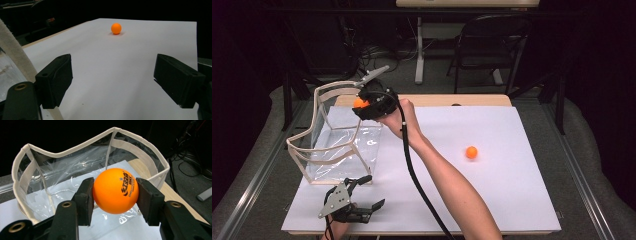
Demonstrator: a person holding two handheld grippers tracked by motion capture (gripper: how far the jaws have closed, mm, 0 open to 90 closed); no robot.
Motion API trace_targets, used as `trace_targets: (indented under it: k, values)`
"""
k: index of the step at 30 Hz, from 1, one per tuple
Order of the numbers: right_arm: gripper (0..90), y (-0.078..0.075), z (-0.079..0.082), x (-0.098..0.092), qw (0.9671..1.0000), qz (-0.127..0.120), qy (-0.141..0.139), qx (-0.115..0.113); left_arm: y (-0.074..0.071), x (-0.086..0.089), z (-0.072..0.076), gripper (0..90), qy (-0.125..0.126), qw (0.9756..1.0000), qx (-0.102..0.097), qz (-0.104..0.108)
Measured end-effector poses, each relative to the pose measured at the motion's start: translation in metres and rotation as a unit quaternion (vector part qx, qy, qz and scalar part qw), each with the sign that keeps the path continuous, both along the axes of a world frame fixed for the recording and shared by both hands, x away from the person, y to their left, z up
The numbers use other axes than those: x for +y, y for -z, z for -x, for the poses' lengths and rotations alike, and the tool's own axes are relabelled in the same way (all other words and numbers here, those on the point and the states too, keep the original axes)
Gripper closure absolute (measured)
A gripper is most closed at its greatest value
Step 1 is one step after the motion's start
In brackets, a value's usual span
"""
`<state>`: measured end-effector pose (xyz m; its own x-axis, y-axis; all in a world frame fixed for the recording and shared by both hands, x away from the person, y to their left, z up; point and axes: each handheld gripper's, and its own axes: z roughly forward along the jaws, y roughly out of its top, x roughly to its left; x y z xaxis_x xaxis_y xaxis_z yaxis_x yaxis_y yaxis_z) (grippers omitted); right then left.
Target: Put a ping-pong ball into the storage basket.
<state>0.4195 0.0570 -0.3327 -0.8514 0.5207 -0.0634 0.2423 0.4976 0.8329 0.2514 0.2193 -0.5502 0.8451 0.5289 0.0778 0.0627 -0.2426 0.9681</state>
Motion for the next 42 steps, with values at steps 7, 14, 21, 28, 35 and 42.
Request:
trace_targets:
  k: [7,14,21,28,35,42]
  values:
    - [50.8,0.001,-0.001,0.009,1.0,0.008,-0.003,0.004,0.0,0.0,0.0,15.6,0.0,1.0,0.001,0.0]
    - [50.8,0.004,-0.005,0.017,0.9999,0.01,-0.005,0.008,0.0,0.001,0.0,15.6,-0.001,1.0,0.002,0.001]
    - [50.8,0.007,-0.008,0.021,0.9998,0.012,-0.006,0.012,0.0,0.0,0.001,15.6,-0.004,1.0,0.0,-0.002]
    - [50.8,0.009,-0.012,0.025,0.9997,0.015,-0.003,0.019,0.0,0.0,0.0,15.6,0.001,1.0,0.001,0.001]
    - [50.8,0.01,-0.014,0.031,0.9996,0.019,-0.004,0.02,0.0,0.0,0.0,15.6,0.002,1.0,0.0,0.0]
    - [50.8,0.014,-0.017,0.04,0.9991,0.031,-0.006,0.026,0.0,0.0,0.0,15.6,0.002,1.0,0.001,0.001]
